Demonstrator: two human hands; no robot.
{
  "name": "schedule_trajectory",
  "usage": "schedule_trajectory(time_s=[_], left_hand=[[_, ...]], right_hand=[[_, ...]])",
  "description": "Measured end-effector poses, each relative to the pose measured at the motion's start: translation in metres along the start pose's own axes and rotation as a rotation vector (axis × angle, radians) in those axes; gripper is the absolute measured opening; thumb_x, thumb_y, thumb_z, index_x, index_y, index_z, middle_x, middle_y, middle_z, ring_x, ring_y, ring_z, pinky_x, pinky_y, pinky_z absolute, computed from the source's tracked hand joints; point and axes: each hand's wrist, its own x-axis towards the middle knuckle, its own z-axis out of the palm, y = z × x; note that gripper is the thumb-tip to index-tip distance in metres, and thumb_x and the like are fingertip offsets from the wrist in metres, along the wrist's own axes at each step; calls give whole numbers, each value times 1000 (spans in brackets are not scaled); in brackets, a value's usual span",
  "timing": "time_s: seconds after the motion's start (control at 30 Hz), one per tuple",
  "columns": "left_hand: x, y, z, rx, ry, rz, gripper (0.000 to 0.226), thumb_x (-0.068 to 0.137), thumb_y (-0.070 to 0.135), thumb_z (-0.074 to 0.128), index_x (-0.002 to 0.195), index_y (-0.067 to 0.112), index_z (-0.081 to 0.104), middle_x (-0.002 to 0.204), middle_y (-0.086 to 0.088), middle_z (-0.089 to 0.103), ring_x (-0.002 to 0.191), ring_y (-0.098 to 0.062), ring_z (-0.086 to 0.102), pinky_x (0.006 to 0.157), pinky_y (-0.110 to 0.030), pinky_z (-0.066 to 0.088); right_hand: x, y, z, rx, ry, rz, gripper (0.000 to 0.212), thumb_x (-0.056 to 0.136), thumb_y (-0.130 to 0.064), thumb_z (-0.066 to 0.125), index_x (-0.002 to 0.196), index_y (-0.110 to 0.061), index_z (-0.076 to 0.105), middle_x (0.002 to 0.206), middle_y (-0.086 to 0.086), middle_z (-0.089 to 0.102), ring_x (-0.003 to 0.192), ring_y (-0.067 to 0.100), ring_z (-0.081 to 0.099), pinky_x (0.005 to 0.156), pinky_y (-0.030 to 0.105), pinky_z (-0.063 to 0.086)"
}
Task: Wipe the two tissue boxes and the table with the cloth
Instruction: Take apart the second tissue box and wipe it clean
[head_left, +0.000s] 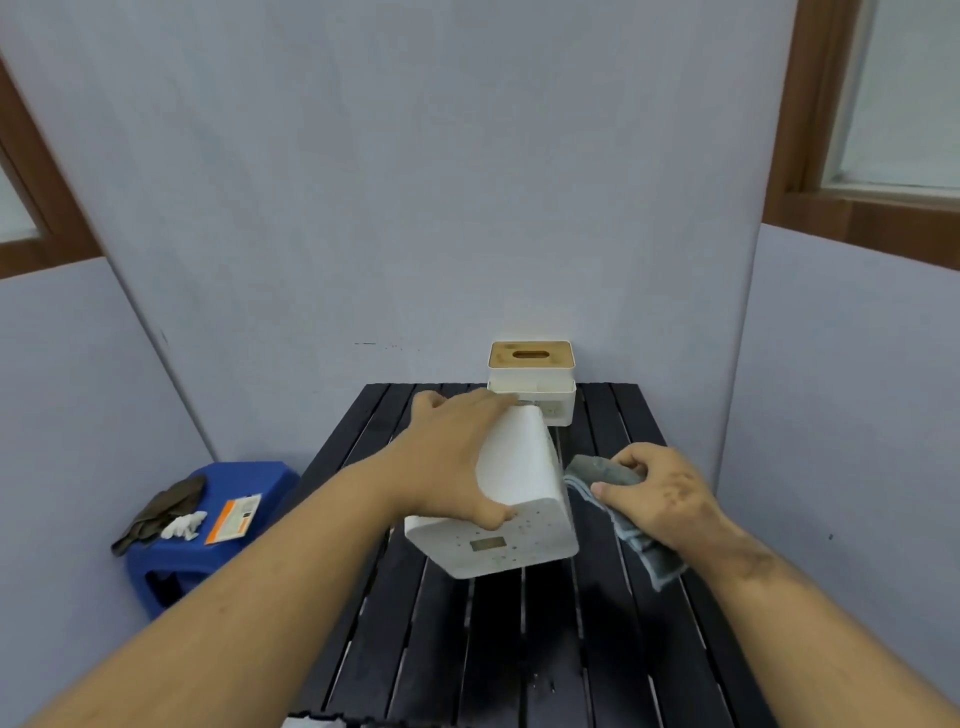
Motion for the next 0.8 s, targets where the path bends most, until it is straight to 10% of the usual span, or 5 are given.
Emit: schedule_trajectory(time_s=[0.2,0.43,0.63,0.8], left_hand=[[-45,-36,16,-248,131,-115,112,59,52,81,151,48,18,138,46,21,131,-20,26,104,-31,27],[-69,-59,32,-403,261,-159,109,54,52,85,146,54,26,143,36,32,132,-21,39,104,-43,42],[-66,-68,42,-435,334,-146,109,50,50,83,147,45,33,144,30,37,131,-17,42,94,-18,31],[-64,-77,42,-444,312,-141,107,54,51,82,147,47,28,144,32,34,130,-16,40,95,-23,33]], right_hand=[[-5,3,-3,31,0,-2,16,83,-27,80,89,-23,66,87,-2,66,79,14,64,62,21,47],[-28,-16,17,105,33,-81,20,80,-21,83,90,-23,66,90,-3,66,79,10,64,59,12,49],[-55,-59,61,250,81,-431,33,79,-14,83,105,-28,69,106,-13,64,91,6,68,71,17,58],[-23,-38,42,336,55,-190,36,82,-13,79,105,-37,66,87,4,71,46,12,63,44,25,55]])
